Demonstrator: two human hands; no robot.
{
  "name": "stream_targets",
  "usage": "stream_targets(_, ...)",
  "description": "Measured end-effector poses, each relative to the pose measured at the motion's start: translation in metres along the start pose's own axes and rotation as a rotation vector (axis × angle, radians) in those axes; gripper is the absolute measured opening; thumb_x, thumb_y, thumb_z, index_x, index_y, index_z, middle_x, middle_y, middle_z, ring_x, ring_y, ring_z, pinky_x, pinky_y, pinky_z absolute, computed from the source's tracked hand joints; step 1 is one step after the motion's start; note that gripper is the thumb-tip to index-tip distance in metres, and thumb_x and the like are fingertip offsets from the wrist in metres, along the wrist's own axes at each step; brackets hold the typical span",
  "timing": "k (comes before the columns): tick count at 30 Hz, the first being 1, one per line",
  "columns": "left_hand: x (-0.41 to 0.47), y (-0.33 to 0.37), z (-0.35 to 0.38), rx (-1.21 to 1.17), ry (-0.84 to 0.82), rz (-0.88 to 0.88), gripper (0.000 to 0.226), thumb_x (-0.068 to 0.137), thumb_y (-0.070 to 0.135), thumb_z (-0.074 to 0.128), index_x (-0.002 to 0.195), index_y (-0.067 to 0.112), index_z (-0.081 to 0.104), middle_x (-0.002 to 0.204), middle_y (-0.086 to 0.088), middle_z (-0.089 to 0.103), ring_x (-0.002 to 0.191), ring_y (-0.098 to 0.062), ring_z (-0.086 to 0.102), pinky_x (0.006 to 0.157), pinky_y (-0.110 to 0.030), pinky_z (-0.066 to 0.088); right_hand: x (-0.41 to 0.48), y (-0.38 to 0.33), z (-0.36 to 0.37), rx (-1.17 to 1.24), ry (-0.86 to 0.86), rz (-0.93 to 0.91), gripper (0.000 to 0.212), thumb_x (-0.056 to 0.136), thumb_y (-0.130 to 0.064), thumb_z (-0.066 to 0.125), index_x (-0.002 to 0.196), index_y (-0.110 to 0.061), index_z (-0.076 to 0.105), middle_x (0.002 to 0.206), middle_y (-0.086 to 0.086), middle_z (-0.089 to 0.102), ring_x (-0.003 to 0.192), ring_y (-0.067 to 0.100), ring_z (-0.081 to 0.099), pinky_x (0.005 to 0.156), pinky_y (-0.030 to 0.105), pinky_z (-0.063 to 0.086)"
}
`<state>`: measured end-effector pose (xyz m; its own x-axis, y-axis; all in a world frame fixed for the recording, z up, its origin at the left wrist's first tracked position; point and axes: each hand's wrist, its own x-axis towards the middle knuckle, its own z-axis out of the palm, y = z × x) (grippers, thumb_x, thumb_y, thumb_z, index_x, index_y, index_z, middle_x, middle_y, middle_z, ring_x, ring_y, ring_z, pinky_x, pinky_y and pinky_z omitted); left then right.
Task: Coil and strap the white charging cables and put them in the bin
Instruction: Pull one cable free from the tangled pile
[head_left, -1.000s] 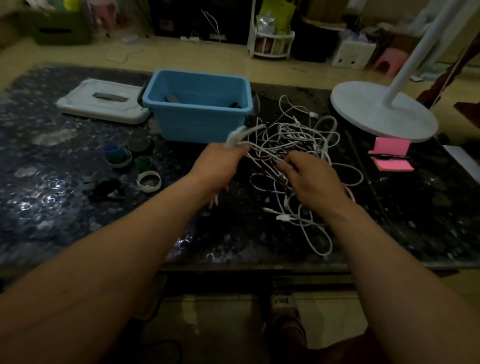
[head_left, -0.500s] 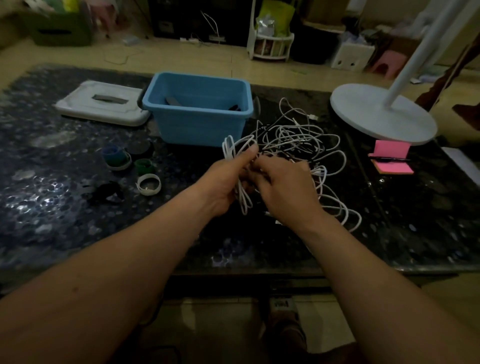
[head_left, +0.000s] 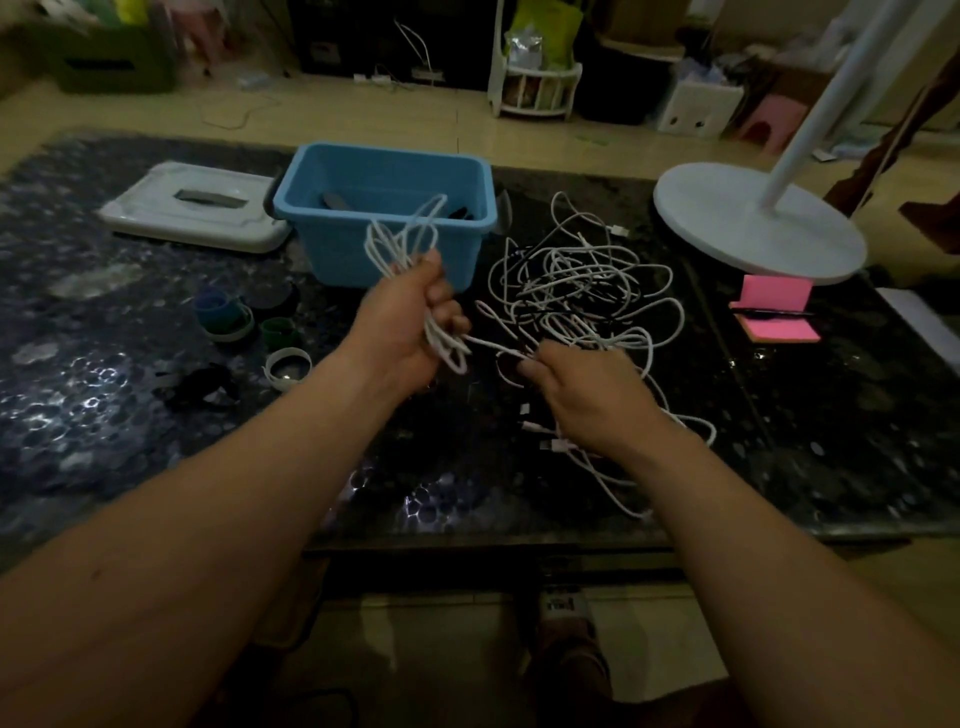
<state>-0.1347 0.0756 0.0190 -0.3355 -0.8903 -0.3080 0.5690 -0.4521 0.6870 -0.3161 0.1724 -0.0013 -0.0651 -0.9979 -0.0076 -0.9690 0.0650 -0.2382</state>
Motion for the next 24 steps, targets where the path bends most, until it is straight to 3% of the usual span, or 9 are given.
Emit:
stream_targets(2, 0.004, 0.009, -0.008, 0.064, -0.01, 0.036, 0.031, 0.112, 0.026, 0.046, 0.081, 0.022, 0.045, 0.057, 0.006, 0.033, 0.043, -0.007, 0.029, 0.041, -0.021, 0.032, 0.001, 0.012, -0.001, -0.042, 0.003, 0.036, 0.03, 0.11, -0.048, 0.042, 0.087, -0.029, 0.045, 0.073, -0.008, 0.057, 0.097, 0.031, 0.068, 0.091, 0.044, 0.037)
stream_targets(5, 0.005, 0.006, -0.015, 0.233, -0.023, 0.091, 0.032, 0.112, 0.026, 0.047, 0.08, 0.022, 0.043, 0.058, 0.004, 0.032, 0.043, -0.008, 0.026, 0.037, -0.021, 0.025, 0.004, 0.015, -0.002, -0.087, 0.044, 0.064, 0.02, 0.109, -0.04, 0.047, 0.093, -0.031, 0.05, 0.091, -0.005, 0.069, 0.102, 0.027, 0.067, 0.086, 0.041, 0.028)
stream_targets(8, 0.003, 0.01, -0.015, 0.347, -0.002, 0.133, 0.024, 0.112, 0.028, 0.047, 0.088, 0.021, 0.046, 0.064, 0.001, 0.042, 0.044, -0.008, 0.03, 0.038, -0.021, 0.026, 0.006, 0.021, -0.006, -0.138, 0.076, 0.141, 0.021, 0.108, -0.038, 0.049, 0.099, -0.027, 0.064, 0.101, -0.002, 0.071, 0.106, 0.027, 0.066, 0.097, 0.045, 0.031)
stream_targets(11, -0.004, 0.009, -0.014, 0.561, -0.023, 0.15, 0.01, 0.111, 0.03, 0.048, 0.106, 0.022, 0.05, 0.077, -0.003, 0.05, 0.048, -0.01, 0.036, 0.042, -0.021, 0.03, 0.006, 0.018, -0.01, -0.143, 0.187, 0.121, 0.032, 0.107, -0.046, 0.049, 0.088, -0.025, 0.064, 0.085, -0.003, 0.068, 0.096, 0.027, 0.067, 0.089, 0.042, 0.027)
stream_targets(14, -0.012, -0.012, -0.008, 0.793, -0.118, 0.203, 0.01, 0.108, 0.02, 0.056, 0.102, 0.025, 0.05, 0.086, -0.008, 0.053, 0.05, -0.009, 0.044, 0.04, -0.019, 0.035, 0.005, 0.003, -0.013, -0.088, 0.315, 0.007, 0.036, 0.106, -0.048, 0.052, 0.081, -0.023, 0.06, 0.071, -0.005, 0.062, 0.081, 0.025, 0.065, 0.083, 0.037, 0.021)
stream_targets(17, -0.012, -0.026, -0.004, 0.9, -0.202, 0.237, 0.012, 0.107, 0.017, 0.058, 0.097, 0.018, 0.052, 0.077, -0.007, 0.062, 0.052, -0.01, 0.05, 0.044, -0.023, 0.041, 0.008, -0.005, -0.014, -0.057, 0.323, -0.061, 0.033, 0.104, -0.047, 0.053, 0.087, -0.023, 0.065, 0.074, -0.004, 0.065, 0.079, 0.022, 0.065, 0.08, 0.036, 0.021)
stream_targets(20, -0.017, -0.032, -0.001, 0.811, -0.265, 0.107, 0.018, 0.109, 0.023, 0.055, 0.095, 0.013, 0.061, 0.09, -0.029, 0.072, 0.064, -0.029, 0.054, 0.047, -0.026, 0.04, 0.009, -0.007, -0.013, -0.108, 0.313, -0.068, 0.031, 0.104, -0.046, 0.05, 0.09, -0.027, 0.069, 0.083, -0.005, 0.066, 0.088, 0.021, 0.064, 0.078, 0.037, 0.021)
stream_targets(24, -0.023, -0.032, 0.001, 0.74, -0.266, -0.158, 0.027, 0.105, 0.035, 0.061, 0.103, 0.01, 0.072, 0.088, -0.017, 0.077, 0.053, -0.016, 0.046, 0.039, -0.02, 0.024, 0.008, -0.007, -0.017, -0.088, 0.31, -0.057, 0.028, 0.104, -0.043, 0.048, 0.099, -0.033, 0.074, 0.087, -0.006, 0.065, 0.091, 0.021, 0.063, 0.083, 0.041, 0.031)
